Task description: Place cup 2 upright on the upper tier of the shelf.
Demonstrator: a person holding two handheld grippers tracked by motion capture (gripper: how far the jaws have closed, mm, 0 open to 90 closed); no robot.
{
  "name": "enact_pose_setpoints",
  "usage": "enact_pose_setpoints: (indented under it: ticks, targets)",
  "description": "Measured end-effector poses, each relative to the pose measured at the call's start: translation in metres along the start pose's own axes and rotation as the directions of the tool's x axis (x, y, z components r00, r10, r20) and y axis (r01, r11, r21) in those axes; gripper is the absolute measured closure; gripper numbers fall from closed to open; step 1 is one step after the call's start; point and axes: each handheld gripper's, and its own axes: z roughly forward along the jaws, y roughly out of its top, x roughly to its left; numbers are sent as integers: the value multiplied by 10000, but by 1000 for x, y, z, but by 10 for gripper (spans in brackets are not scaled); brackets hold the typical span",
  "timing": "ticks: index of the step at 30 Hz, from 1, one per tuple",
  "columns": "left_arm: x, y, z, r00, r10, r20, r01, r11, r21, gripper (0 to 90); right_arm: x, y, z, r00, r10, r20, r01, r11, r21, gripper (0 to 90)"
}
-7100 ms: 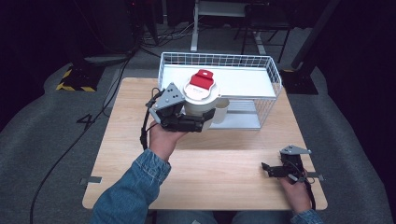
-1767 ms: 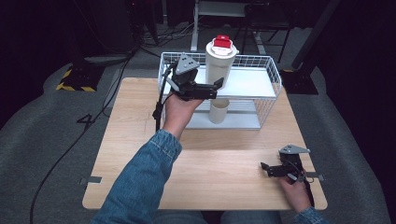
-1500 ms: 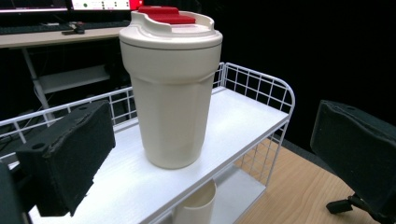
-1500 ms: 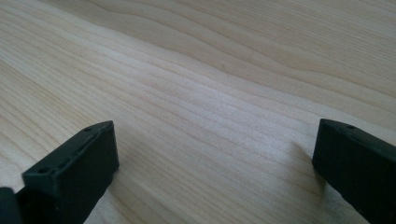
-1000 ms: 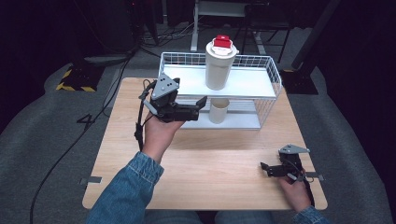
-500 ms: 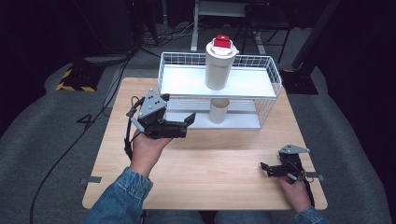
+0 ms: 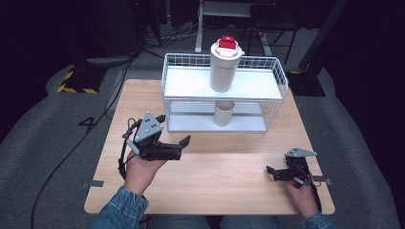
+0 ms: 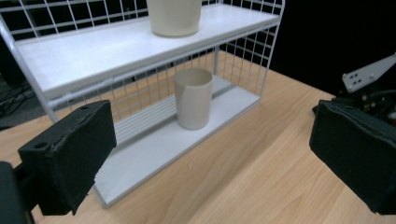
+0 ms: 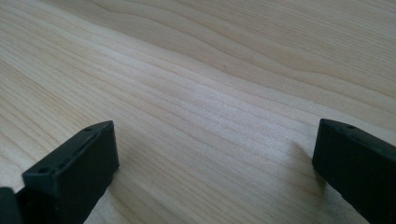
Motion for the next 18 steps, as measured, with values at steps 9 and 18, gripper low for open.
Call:
enact_pose_setpoints:
  ticks: [9,18]
  targets:
    - [6,-35,-5,9992,194,-343,-170,9973,710,15,0,0,0,10000,-3,0,3,10000,-2,3]
    - [12,-74,-2,9992,47,-395,10,9895,1443,20,0,0,0,10000,-2,-4,2,10000,-2,2]
